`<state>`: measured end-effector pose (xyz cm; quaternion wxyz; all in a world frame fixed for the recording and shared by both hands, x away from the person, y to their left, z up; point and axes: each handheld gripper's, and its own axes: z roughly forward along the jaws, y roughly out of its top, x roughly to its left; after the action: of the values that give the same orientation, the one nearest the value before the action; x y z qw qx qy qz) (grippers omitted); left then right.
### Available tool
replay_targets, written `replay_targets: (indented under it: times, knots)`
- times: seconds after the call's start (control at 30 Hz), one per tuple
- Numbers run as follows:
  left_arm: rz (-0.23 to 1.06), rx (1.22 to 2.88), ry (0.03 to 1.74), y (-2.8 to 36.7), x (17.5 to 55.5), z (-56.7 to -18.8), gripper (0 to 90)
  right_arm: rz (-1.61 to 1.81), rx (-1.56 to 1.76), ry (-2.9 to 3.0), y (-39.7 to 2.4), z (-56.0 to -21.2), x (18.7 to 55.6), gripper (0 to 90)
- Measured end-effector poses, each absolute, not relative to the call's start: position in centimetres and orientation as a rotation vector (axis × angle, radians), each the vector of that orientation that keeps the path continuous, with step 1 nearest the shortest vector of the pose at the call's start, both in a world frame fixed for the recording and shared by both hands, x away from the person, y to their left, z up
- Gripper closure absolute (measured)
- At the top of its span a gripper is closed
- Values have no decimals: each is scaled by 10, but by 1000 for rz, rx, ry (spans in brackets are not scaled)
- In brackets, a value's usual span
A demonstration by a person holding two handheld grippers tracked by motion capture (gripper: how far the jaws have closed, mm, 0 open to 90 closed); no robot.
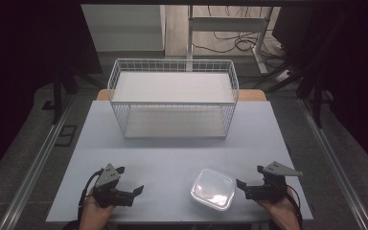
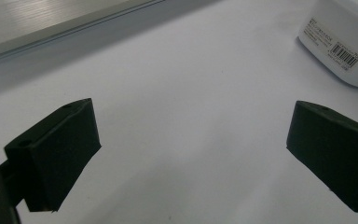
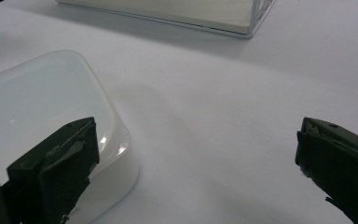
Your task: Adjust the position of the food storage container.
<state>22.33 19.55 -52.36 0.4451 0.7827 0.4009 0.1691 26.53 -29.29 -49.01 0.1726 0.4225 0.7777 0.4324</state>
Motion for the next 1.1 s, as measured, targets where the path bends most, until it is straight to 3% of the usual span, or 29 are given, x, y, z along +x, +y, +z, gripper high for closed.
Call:
replay_targets:
  times: [0.17, 0.27, 0.3, 0.33, 0.4, 0.47, 0.5, 0.53, 0.6, 0.63, 0.7, 0.8, 0.87, 0.97, 1.1]
  knots:
    - [382, 1931, 1008, 196, 223, -522, 30, 1186, 1192, 2250, -293, -487, 257, 21]
    - [337, 1914, 988, 196, 223, -520, 29, 1174, 1208, 2293, -295, -488, 251, 173]
    - [337, 1914, 988, 196, 223, -520, 28, 1174, 1208, 2293, -295, -488, 251, 173]
    - [322, 1909, 968, 194, 222, -519, 32, 1159, 1199, 2339, -296, -489, 247, 269]
    - [338, 1920, 964, 190, 221, -517, 65, 1133, 1190, 2368, -296, -490, 243, 356]
    - [337, 1927, 944, 184, 221, -516, 125, 1126, 1166, 2407, -294, -490, 239, 448]
    - [337, 1927, 944, 184, 221, -516, 168, 1126, 1166, 2407, -294, -490, 239, 448]
    - [300, 1919, 922, 177, 224, -515, 222, 1108, 1144, 2437, -292, -490, 236, 541]
    - [278, 1922, 913, 172, 225, -514, 354, 1106, 1129, 2454, -291, -490, 234, 573]
    - [247, 1933, 866, 159, 230, -514, 433, 1093, 1107, 2486, -287, -490, 231, 648]
    - [230, 1943, 839, 152, 233, -514, 477, 1083, 1097, 2496, -286, -490, 230, 666]
    - [201, 2013, 762, 119, 243, -516, 715, 1066, 1077, 2531, -280, -492, 228, 749]
    - [169, 2035, 732, 103, 247, -518, 808, 1060, 1073, 2547, -277, -493, 227, 791]
    - [119, 2061, 690, 80, 255, -521, 896, 1073, 1073, 2567, -274, -493, 226, 856]
    - [101, 2091, 655, 59, 260, -524, 898, 1102, 1078, 2577, -269, -493, 225, 893]
